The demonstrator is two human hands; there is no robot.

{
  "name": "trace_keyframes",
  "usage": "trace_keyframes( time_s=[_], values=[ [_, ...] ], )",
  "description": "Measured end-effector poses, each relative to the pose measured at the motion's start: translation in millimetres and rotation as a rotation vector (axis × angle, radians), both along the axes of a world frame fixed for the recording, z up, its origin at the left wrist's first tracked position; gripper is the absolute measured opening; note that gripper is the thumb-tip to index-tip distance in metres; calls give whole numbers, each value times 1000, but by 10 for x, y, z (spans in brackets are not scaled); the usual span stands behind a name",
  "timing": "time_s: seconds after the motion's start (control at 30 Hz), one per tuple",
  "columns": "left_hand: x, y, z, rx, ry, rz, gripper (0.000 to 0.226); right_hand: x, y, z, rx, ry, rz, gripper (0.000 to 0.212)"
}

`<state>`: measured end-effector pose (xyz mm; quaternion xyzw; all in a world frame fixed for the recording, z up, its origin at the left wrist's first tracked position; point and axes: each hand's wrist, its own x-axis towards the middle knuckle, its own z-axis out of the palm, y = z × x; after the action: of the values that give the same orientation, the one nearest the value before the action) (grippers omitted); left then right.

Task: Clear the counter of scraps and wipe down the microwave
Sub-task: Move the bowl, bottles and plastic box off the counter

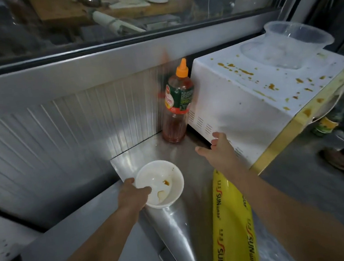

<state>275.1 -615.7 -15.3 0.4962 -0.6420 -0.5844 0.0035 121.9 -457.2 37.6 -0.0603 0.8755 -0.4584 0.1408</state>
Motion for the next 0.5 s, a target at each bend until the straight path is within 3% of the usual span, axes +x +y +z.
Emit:
trace_keyframes(
  time_s=[0.1,0.23,0.37,0.5],
  values=[
    [48,83,106,-141,-6,-28,75,114,174,34,-10,-2,18,78],
    [152,324,274,-344,-12,-68,77,267,471,80,-21,-3,78,75],
    [302,765,400,-388,61,-107,74,407,777,79,4,16,149,73],
    [490,1252,416,-256,153,-132,70,579,1074,43,-4,4,226,71]
  ],
)
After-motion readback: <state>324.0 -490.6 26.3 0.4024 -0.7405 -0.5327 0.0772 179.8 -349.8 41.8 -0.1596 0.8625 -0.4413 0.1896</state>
